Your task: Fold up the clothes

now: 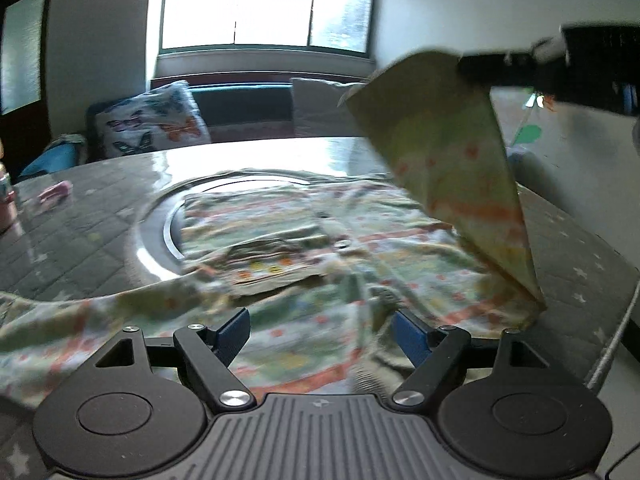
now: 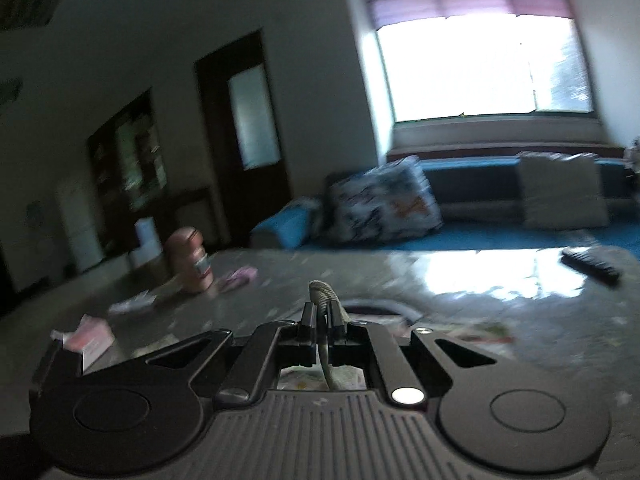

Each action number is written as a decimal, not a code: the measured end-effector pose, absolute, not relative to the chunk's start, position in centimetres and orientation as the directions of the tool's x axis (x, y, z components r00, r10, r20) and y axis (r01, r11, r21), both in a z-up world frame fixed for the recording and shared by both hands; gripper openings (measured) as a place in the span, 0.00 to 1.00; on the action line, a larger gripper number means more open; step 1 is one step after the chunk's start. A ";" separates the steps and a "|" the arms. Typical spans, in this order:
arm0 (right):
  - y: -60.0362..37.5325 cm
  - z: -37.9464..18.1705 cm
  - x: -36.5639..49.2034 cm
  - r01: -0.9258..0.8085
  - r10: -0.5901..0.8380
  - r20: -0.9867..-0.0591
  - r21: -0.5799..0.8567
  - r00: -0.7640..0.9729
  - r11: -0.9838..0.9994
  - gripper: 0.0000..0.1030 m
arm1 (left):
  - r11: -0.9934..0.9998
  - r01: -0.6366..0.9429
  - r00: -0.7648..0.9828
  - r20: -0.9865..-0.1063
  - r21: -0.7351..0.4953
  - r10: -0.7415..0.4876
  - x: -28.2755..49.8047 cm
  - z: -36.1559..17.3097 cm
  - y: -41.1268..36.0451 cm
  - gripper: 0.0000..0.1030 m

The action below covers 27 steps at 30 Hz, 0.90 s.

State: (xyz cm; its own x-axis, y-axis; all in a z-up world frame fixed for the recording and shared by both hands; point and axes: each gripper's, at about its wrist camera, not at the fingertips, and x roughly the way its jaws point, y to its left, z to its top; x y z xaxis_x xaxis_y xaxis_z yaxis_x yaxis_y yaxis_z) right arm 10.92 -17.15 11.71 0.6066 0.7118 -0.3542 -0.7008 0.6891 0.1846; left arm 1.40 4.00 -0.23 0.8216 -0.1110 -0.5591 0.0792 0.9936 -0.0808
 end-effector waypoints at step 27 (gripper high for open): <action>-23.7 0.9 11.5 -0.559 0.486 -0.698 0.147 0.526 0.816 0.09 | 0.993 0.026 0.858 -0.507 -0.112 -0.079 1.7 2.2 7.1 0.59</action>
State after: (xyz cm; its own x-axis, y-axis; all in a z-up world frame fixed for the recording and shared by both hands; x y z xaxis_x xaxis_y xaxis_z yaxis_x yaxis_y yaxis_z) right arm 11.51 -23.71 0.90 0.5262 0.4859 -0.6978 -0.5589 0.8161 0.1469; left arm 1.69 7.09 2.18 0.8580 -0.0794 -0.5074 0.0255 0.9934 -0.1122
